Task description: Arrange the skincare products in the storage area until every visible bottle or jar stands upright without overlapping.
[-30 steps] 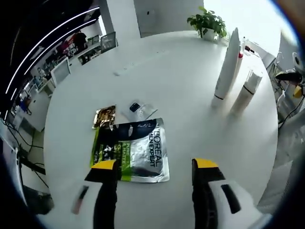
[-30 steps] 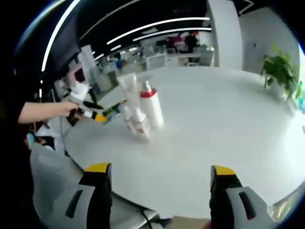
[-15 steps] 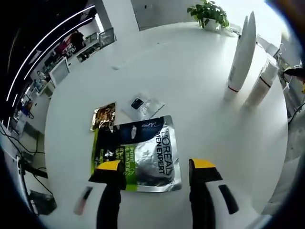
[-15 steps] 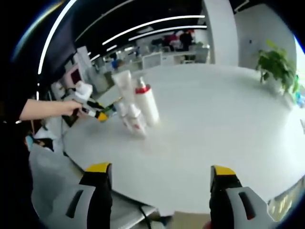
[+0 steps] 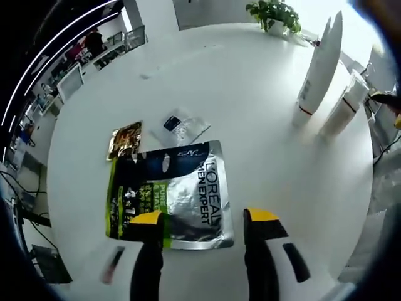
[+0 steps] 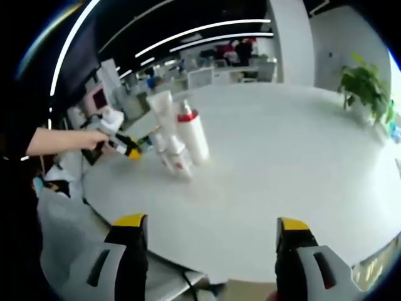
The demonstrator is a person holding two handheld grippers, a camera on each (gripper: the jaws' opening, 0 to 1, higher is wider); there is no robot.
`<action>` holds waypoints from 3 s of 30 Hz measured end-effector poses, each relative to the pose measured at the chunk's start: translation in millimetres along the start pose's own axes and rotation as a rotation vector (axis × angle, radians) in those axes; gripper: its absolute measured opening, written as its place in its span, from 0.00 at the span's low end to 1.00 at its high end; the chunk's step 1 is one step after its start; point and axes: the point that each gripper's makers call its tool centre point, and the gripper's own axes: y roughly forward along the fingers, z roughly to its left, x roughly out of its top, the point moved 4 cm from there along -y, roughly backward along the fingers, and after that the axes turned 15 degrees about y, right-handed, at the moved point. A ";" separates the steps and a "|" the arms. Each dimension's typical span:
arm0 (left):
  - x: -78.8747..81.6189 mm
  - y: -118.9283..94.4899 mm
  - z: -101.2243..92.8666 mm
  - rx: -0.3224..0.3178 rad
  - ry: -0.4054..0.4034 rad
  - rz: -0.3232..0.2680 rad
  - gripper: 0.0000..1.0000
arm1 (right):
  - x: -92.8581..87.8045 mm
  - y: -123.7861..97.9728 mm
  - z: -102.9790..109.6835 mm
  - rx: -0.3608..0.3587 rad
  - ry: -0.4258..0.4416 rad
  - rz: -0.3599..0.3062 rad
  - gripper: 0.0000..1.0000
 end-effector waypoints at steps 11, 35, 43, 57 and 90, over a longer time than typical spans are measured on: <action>-1.1 2.6 10.1 -0.039 0.030 0.011 0.40 | -3.8 -0.7 -2.1 -0.007 -0.004 0.011 0.85; 1.1 4.3 -0.6 -0.105 -0.078 -0.045 0.00 | 1.3 -1.2 7.7 0.001 -0.022 0.007 0.85; 0.8 -23.5 -15.5 -0.134 -0.276 -0.123 0.00 | 6.0 5.1 30.3 0.050 -0.072 0.007 0.85; 30.1 -94.3 -6.8 -0.141 -0.564 -0.395 0.00 | 6.2 22.9 90.6 0.148 -0.191 0.012 0.84; 61.3 -179.0 -20.0 -0.195 -0.853 -0.729 0.00 | 6.4 37.7 199.2 0.342 -0.466 -0.013 0.83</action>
